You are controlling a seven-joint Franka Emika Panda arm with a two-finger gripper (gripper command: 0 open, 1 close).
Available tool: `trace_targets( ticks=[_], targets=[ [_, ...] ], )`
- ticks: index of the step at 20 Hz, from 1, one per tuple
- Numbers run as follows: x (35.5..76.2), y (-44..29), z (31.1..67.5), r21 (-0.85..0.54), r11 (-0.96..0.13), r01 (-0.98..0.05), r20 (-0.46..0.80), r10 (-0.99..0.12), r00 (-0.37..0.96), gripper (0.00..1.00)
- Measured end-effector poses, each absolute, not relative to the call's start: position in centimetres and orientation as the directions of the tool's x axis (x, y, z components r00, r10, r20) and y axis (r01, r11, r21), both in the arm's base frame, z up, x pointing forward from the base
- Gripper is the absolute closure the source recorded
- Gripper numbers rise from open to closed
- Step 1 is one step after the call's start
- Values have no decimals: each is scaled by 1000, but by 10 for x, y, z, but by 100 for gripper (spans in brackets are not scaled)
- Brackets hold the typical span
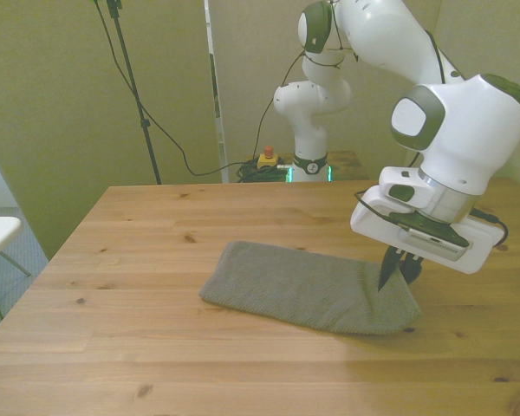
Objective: Fold the towel
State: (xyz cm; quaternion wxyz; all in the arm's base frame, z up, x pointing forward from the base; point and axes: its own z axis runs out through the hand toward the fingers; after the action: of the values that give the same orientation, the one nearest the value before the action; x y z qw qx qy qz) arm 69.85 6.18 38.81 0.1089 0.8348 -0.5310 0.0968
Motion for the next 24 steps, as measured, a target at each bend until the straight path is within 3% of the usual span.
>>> trace_targets(
  ticks=[8,24],
  targets=[
    [682,12,429,29,-385,-923,246,-892,380,100],
    [651,-74,450,-17,-325,-945,201,-927,315,100]
  ],
)
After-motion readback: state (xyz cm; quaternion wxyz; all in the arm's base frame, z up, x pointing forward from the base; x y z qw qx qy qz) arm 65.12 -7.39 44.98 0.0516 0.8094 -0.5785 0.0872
